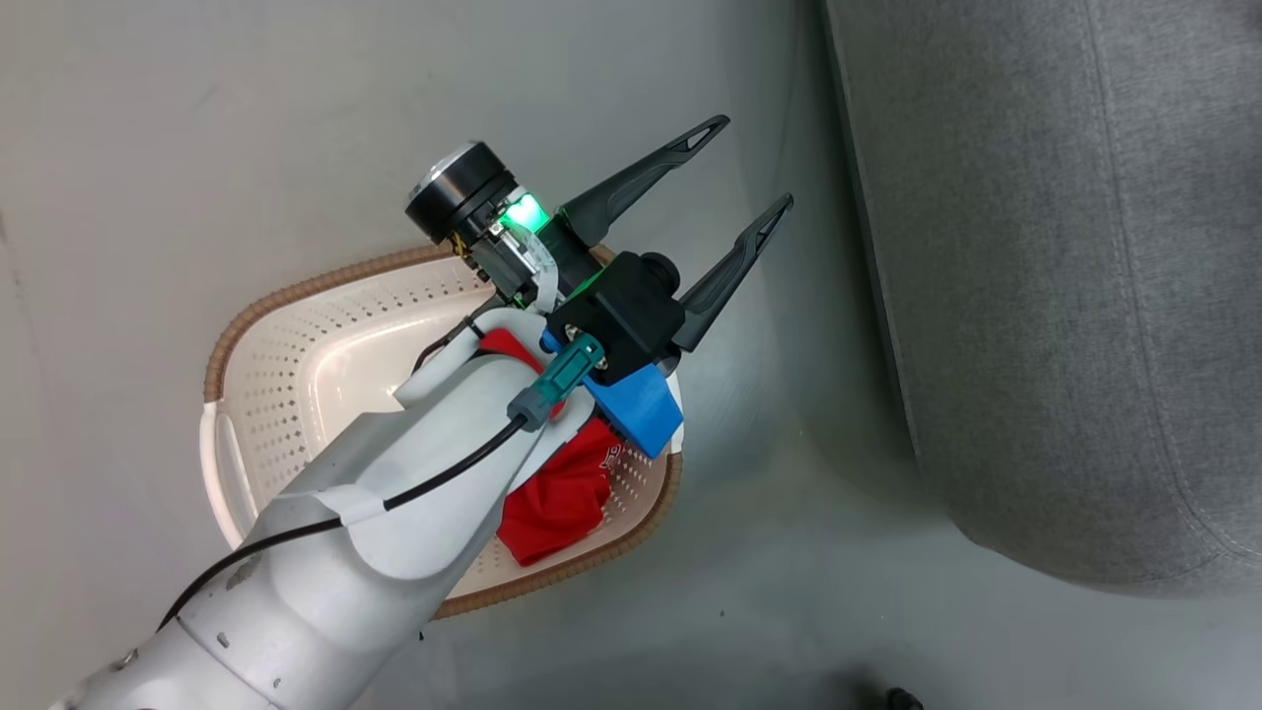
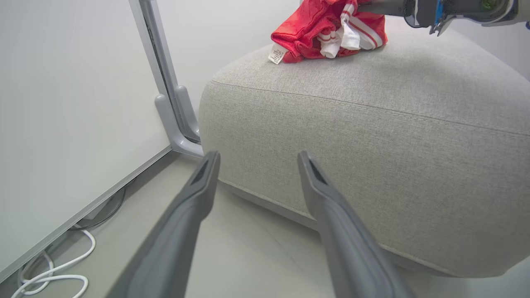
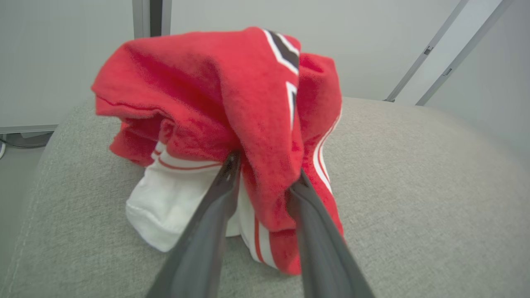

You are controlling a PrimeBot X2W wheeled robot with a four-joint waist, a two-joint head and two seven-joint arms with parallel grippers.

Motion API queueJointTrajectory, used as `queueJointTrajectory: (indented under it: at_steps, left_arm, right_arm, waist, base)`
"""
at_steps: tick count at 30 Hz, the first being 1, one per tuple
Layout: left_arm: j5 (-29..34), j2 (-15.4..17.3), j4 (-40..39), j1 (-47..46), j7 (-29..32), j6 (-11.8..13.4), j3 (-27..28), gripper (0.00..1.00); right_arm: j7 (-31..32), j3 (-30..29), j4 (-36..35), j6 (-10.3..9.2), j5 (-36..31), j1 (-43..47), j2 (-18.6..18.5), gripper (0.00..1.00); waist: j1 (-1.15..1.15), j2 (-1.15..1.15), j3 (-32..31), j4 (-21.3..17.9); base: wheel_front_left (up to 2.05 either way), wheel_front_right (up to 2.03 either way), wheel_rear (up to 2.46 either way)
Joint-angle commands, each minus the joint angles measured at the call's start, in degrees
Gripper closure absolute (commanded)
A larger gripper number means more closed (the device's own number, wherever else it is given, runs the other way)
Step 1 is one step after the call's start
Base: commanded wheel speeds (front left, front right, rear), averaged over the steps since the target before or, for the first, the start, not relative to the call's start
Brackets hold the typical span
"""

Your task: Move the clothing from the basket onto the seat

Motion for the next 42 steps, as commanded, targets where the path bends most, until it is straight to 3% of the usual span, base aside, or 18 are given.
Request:
queueJointTrajectory:
  at_steps: [1, 12, 22, 32, 42]
  left_arm:
    - [-0.45, 0.01, 0.23, 0.52, -0.27, 0.33, 0.23, 0.0]
    - [-3.53, -0.32, 0.59, 5.85, -1.12, 2.91, 3.43, 0.0]
    - [-5.9, 0.7, -3.6, 15.22, -1.16, 6.19, 11.86, 0.0]
    - [-6.6, 1.37, -6.92, 25.87, -1.16, 8.39, 23.91, 0.0]
    - [-5.07, 0.21, -7.72, 35.34, -1.14, 7.45, 32.59, 0.0]
  right_arm:
    - [-0.2, 0.07, -1.15, 0.01, -0.41, 1.56, 0.49, 0.0]
    - [-0.2, 0.28, -16.9, 0.01, -1.45, 17.98, 4.92, 0.0]
    - [-0.2, 8.14, -30.55, 0.01, 1.96, 27.2, 9.41, 0.0]
    - [-0.2, 16.01, -34.93, 0.01, 3.34, 33.63, 12.7, 0.0]
    - [-0.2, 19.28, -36.0, 0.01, 3.85, 40.13, 15.5, 0.0]
  waist:
    - [0.0, 0.0, -1.33, -0.01]
    - [0.0, 0.0, -11.63, 1.07]
    - [0.0, 0.0, -20.81, 5.16]
    - [0.0, 0.0, -29.2, 10.24]
    - [0.0, 0.0, -35.51, 14.07]
  base:
    - [0.0, 0.0, 0.0]
    - [0.0, 0.0, 0.0]
    - [0.0, 0.0, 0.0]
    - [0.0, 0.0, 0.0]
    - [0.0, 0.0, 0.0]
